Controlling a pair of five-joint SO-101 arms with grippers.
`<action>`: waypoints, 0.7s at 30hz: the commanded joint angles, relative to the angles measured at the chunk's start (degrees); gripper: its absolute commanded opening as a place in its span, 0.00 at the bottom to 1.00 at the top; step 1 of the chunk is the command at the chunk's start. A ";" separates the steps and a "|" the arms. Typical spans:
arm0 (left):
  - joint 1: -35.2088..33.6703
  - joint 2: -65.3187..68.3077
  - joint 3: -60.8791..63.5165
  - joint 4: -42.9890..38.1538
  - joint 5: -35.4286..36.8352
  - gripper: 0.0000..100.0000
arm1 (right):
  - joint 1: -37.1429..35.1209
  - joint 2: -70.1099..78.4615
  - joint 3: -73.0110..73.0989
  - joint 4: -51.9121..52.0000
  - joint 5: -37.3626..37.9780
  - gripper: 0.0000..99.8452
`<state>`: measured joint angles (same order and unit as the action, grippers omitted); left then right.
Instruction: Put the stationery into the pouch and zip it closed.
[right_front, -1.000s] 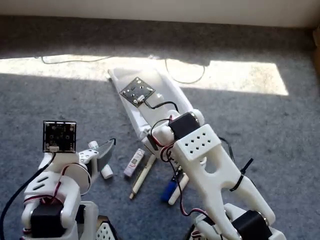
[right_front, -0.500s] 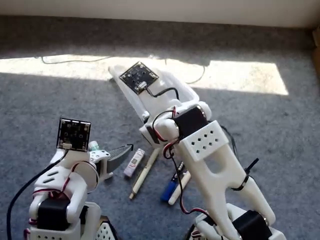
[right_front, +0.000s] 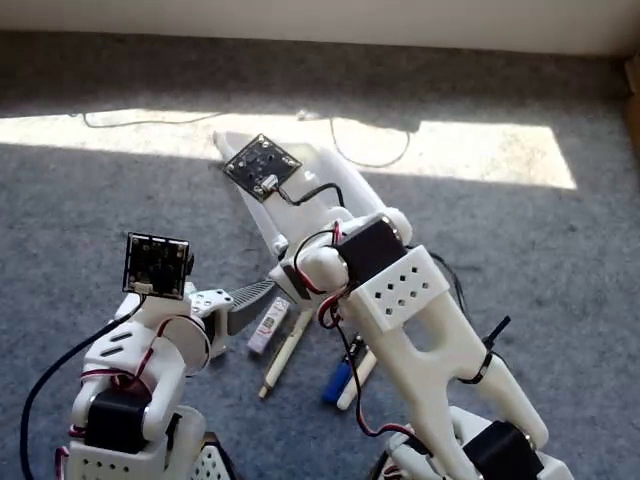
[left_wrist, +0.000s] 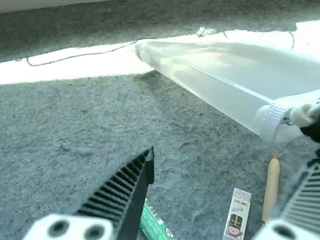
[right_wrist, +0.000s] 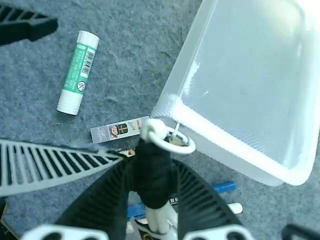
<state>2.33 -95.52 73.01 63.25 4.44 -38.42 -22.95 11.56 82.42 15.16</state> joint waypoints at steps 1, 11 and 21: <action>2.24 0.04 0.66 -2.99 0.53 0.41 | -0.84 -2.59 -3.74 0.13 -2.02 0.00; 1.98 0.04 6.64 -12.75 0.44 0.38 | -1.80 -2.59 -3.82 1.36 -2.55 0.00; 2.15 0.04 6.73 -13.01 0.44 0.38 | -4.00 -5.58 -3.47 2.24 -2.64 0.00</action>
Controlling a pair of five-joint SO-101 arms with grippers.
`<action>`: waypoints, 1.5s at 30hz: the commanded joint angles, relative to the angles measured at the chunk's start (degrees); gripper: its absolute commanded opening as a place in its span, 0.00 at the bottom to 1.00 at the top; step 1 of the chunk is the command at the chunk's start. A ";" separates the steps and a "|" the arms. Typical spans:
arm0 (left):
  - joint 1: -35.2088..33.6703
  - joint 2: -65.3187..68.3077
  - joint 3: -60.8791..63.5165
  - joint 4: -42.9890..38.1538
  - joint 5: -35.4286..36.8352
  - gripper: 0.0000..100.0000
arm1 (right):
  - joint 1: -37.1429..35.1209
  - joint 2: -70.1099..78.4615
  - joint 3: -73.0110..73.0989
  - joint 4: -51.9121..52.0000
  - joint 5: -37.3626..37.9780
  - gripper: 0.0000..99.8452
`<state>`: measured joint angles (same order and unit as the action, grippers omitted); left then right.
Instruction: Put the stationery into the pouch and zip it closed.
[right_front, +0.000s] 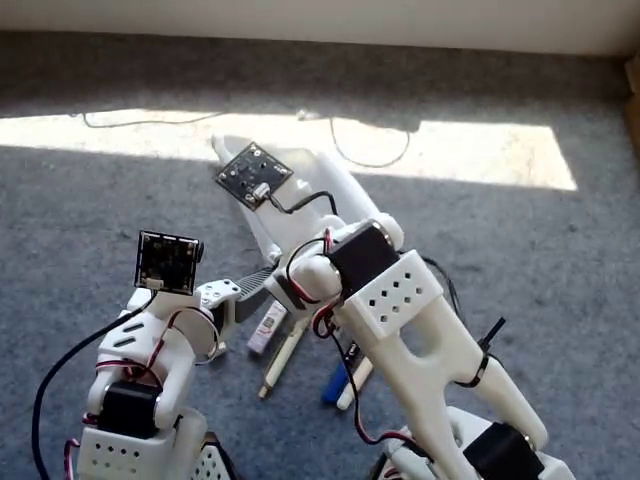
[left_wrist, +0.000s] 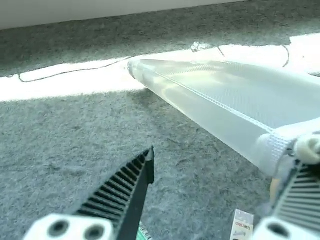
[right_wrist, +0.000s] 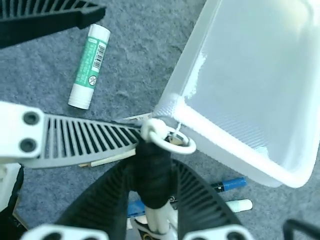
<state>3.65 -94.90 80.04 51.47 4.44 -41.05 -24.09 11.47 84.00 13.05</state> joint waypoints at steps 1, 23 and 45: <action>0.75 -0.57 -0.31 -1.23 0.44 0.38 | -1.36 -5.49 -3.38 0.66 -0.53 0.00; -1.54 -0.57 -0.92 -0.97 0.18 0.33 | -1.45 -9.80 3.74 1.45 1.67 0.00; -1.80 -0.57 -2.86 0.09 0.53 0.38 | -5.05 -10.24 6.46 1.19 2.02 0.00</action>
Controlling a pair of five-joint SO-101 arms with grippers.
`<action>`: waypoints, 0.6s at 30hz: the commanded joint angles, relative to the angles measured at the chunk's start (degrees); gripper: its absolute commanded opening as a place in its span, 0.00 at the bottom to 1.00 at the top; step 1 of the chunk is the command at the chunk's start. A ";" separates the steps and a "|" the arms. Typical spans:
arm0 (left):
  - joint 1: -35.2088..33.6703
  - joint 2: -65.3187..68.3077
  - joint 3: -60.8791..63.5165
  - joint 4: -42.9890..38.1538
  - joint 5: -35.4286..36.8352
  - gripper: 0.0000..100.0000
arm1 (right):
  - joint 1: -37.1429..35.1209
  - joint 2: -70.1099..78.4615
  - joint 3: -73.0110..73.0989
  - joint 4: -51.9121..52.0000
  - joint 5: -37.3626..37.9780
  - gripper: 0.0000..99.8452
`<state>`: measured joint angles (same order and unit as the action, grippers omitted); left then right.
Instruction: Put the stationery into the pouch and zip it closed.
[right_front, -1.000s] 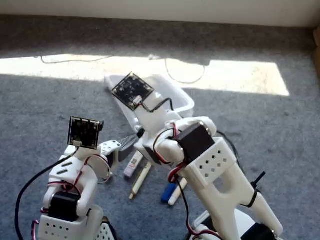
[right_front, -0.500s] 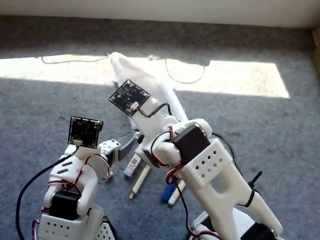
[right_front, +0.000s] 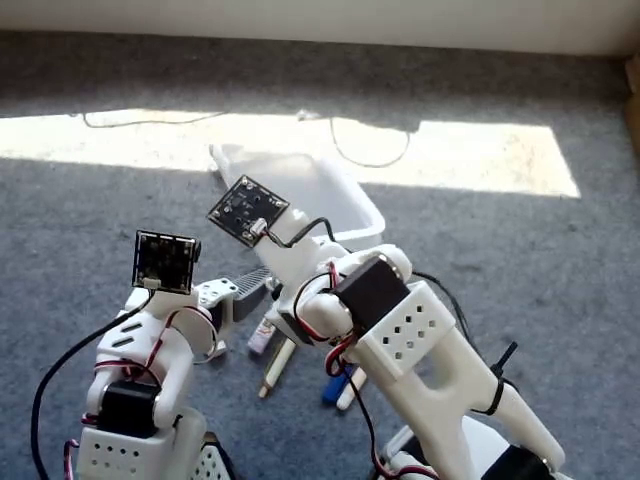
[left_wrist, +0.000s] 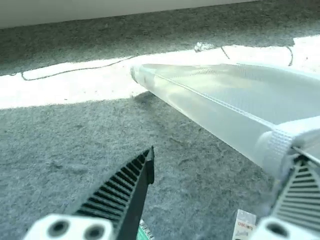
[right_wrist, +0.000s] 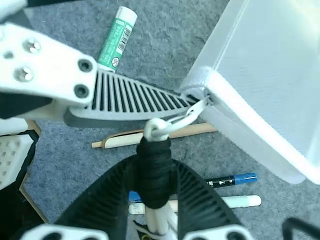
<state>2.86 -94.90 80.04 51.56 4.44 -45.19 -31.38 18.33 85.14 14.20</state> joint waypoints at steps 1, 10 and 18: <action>-1.01 -0.57 -2.95 0.44 0.53 0.38 | -0.84 -2.86 -0.40 -0.04 0.88 0.00; -1.10 -0.57 -4.00 3.34 0.44 0.38 | -0.84 -2.95 -0.31 0.40 0.88 0.00; -3.30 -0.57 0.04 -1.85 0.09 0.38 | -0.92 -2.95 -0.40 1.36 0.97 0.00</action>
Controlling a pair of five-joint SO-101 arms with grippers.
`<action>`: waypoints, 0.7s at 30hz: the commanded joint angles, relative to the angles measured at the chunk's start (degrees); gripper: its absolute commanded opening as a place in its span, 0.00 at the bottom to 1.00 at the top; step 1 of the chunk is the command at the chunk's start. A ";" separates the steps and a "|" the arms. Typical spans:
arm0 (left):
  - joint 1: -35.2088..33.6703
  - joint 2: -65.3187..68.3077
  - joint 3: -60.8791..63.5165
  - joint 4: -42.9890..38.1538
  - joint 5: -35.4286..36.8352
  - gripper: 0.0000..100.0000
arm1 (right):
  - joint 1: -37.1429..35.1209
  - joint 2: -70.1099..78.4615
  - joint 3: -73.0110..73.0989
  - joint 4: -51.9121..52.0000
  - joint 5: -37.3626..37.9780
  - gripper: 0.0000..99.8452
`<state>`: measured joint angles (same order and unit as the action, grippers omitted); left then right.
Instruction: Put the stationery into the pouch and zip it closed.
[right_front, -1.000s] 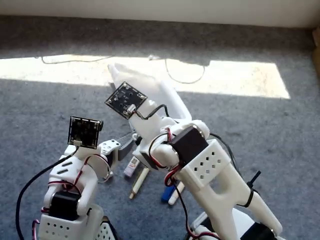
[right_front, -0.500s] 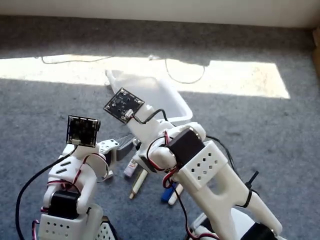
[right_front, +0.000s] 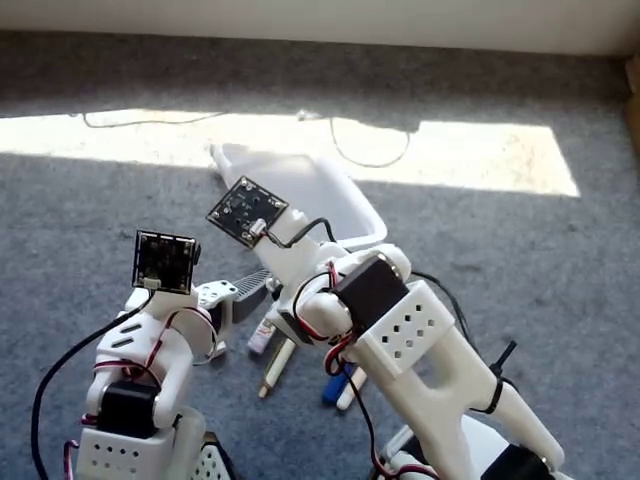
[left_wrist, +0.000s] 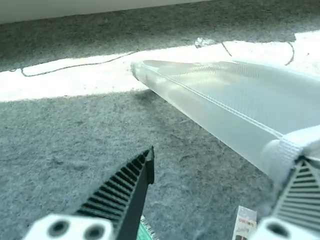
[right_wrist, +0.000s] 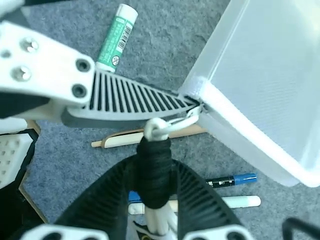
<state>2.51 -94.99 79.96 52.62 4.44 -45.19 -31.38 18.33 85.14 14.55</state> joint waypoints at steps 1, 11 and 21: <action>-3.47 -0.48 0.48 -3.60 0.09 0.36 | -0.92 -2.95 -0.40 1.80 1.23 0.00; -3.82 -0.48 1.80 -5.36 -2.46 0.31 | -0.57 -2.95 -0.40 2.77 2.46 0.00; -6.02 -0.48 1.36 -5.45 -2.73 0.13 | 2.33 -3.03 -0.31 4.00 2.46 0.00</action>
<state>0.04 -95.52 82.33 48.57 2.33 -45.01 -31.38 18.33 87.60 16.22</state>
